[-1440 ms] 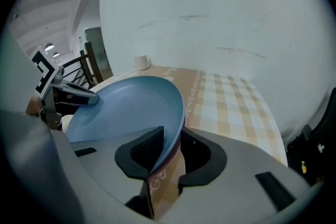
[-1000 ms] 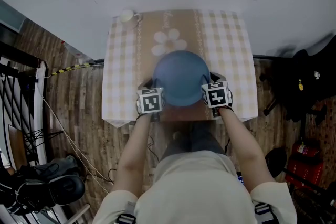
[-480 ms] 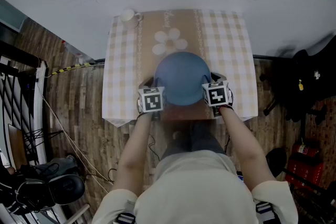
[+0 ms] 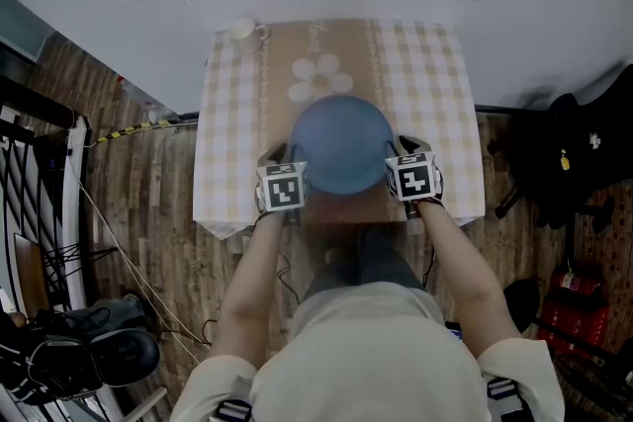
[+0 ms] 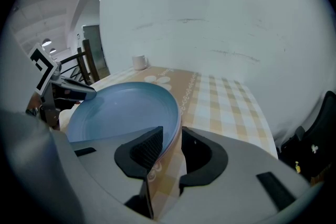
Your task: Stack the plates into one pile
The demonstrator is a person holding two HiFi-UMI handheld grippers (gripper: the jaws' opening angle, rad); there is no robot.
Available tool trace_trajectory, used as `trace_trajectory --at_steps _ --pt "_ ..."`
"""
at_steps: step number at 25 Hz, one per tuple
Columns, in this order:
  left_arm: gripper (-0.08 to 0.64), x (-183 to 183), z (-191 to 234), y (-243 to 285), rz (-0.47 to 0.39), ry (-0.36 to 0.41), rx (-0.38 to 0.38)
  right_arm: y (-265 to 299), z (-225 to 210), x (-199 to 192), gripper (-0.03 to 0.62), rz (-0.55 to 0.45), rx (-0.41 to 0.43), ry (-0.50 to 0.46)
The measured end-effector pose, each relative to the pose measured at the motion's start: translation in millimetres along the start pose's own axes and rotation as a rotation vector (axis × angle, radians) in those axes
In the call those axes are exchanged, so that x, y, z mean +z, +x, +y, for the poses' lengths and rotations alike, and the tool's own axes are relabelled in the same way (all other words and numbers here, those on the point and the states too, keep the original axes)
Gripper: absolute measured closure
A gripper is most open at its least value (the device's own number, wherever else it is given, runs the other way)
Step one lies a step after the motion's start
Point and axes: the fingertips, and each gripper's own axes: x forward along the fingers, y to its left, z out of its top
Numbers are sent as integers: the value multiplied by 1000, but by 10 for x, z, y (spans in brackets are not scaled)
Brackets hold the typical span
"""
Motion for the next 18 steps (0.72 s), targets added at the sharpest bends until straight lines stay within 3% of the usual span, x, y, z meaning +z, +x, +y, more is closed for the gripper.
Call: trace_trajectory --at_steps 18 --pt "527 175 -21 -784 -182 -82 -34 -665 485 144 529 -161 51 49"
